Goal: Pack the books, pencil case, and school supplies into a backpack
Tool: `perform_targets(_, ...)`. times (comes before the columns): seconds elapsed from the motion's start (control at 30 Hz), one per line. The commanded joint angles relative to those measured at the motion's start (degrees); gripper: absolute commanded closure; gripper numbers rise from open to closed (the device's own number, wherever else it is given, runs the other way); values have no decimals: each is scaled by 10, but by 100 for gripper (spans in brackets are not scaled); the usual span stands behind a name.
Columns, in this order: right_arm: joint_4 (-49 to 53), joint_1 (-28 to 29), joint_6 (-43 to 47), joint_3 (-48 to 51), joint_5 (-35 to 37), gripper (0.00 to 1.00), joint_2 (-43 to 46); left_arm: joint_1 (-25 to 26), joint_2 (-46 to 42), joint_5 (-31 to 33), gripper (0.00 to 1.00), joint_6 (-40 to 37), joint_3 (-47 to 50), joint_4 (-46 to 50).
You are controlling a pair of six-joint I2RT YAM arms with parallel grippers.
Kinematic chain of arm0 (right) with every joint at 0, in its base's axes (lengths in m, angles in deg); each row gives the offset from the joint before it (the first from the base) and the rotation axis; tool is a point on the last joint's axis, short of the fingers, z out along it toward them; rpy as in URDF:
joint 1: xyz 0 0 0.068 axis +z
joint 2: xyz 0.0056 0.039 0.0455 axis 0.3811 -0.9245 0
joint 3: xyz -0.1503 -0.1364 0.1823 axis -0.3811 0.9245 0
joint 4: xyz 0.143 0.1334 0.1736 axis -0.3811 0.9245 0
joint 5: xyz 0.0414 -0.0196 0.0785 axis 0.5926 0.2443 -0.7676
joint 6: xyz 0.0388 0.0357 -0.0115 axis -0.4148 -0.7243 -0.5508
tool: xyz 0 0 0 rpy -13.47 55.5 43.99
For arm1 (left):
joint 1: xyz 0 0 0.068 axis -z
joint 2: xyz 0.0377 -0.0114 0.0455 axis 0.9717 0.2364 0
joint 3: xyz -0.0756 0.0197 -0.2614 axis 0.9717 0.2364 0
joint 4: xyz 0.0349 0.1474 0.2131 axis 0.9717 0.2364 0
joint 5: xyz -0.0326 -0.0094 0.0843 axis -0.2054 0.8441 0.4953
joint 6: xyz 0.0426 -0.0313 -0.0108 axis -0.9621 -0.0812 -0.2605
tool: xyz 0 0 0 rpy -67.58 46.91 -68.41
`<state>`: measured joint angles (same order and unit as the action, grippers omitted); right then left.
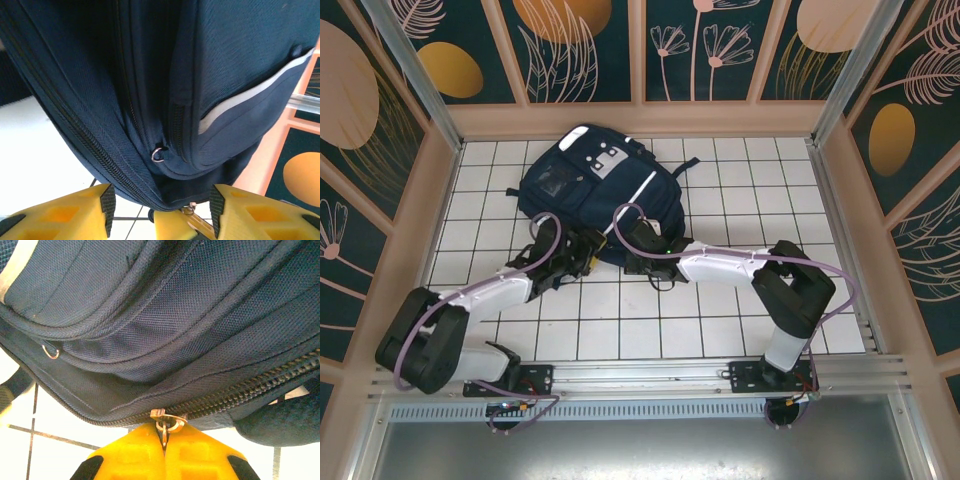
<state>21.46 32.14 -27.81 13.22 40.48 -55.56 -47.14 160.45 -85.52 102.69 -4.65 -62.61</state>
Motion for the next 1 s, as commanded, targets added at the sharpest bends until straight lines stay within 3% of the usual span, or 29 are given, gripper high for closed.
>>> perform_targets(0.0, -25, 9, 8, -5, -15, 100, 18, 20, 32, 27, 46, 42, -19, -49)
perform_targets(0.27, -14, 13, -6, -2, 3, 100, 26, 38, 71, 33, 48, 66, -25, -64)
perform_targets(0.53, -8, 13, -13, -12, 15, 100, 20, 51, 7, 63, 46, 92, 3, 19)
perform_targets(0.87, -7, 19, -21, -10, 14, 100, 23, 51, 81, 36, 44, 91, -15, -76)
perform_targets(0.97, -8, 21, -23, -7, 15, 100, 27, 52, 106, 37, 48, 91, -27, -93)
